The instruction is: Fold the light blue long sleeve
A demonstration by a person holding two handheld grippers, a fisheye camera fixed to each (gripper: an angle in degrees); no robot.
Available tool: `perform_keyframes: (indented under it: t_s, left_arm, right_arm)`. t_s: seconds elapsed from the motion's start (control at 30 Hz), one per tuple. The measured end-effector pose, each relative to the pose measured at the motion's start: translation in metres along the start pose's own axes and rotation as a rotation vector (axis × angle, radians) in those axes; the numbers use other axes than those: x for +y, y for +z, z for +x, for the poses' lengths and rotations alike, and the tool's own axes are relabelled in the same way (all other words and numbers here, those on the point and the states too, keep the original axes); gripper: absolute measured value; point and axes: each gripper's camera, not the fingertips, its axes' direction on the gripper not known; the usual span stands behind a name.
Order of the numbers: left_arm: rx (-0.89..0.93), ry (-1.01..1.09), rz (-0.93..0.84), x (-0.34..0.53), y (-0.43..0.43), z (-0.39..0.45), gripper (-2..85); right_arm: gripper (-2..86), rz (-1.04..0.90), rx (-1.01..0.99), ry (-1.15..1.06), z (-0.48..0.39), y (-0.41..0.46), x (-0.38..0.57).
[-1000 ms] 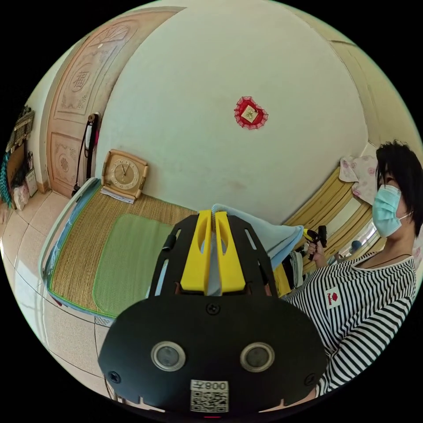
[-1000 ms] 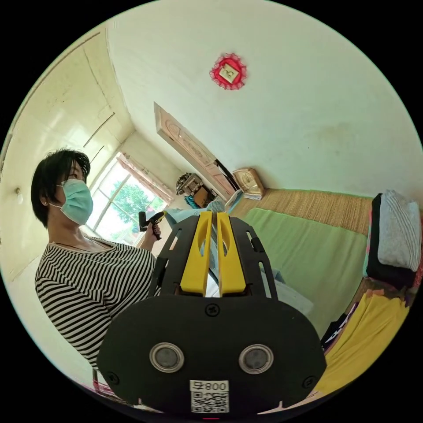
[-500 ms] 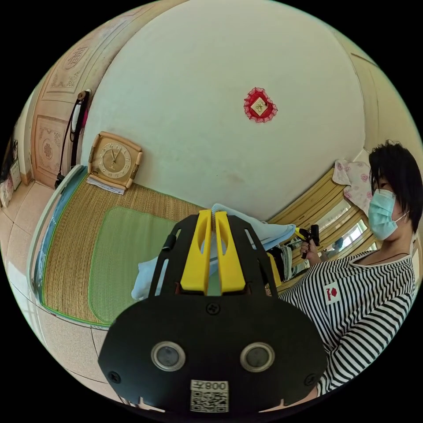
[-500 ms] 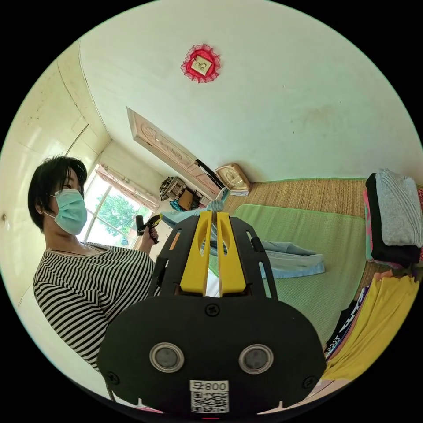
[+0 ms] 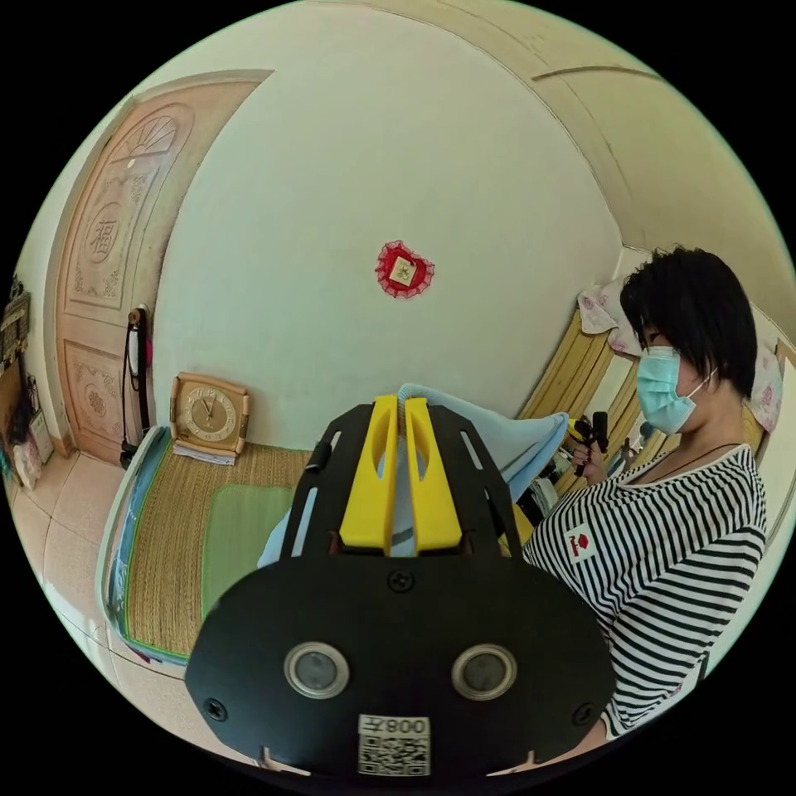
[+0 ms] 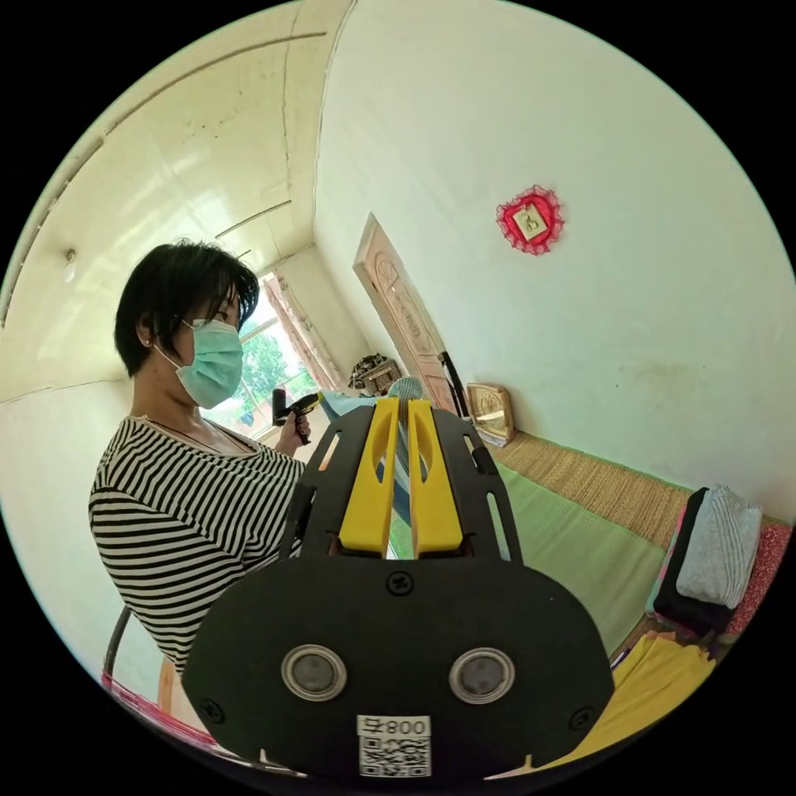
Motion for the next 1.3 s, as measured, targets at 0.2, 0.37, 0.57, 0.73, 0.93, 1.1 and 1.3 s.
perform_keyframes:
  t_s: [0.2,0.37,0.57,0.73,0.93,1.1,1.3]
  left_arm:
    - [-0.032,0.089,0.031,-0.01,0.007,0.021,1.0]
    - [-0.032,0.108,0.017,-0.014,0.037,0.014,1.0]
    - [-0.021,0.023,-0.074,-0.011,0.111,-0.029,1.1]
    - [-0.008,-0.077,-0.207,-0.008,0.215,-0.096,1.2]
    - [0.001,-0.19,-0.389,-0.005,0.377,-0.202,1.9]
    - [-0.011,-0.356,-0.522,0.016,0.528,-0.293,4.4]
    - [-0.14,-0.544,-0.679,0.095,0.647,-0.356,8.1]
  right_arm:
    - [1.4,0.031,0.019,-0.064,-0.002,-0.009,-0.003]
    - [1.4,0.028,0.034,-0.042,0.021,0.002,-0.005]
    - [1.4,-0.038,0.064,0.071,0.085,0.039,-0.011]
    - [1.5,-0.131,0.103,0.2,0.166,0.09,-0.021]
    - [1.6,-0.318,0.206,0.359,0.311,0.181,-0.042]
    - [1.1,-0.444,0.335,0.562,0.468,0.276,-0.045]
    - [0.5,-0.518,0.487,0.78,0.585,0.34,0.0]
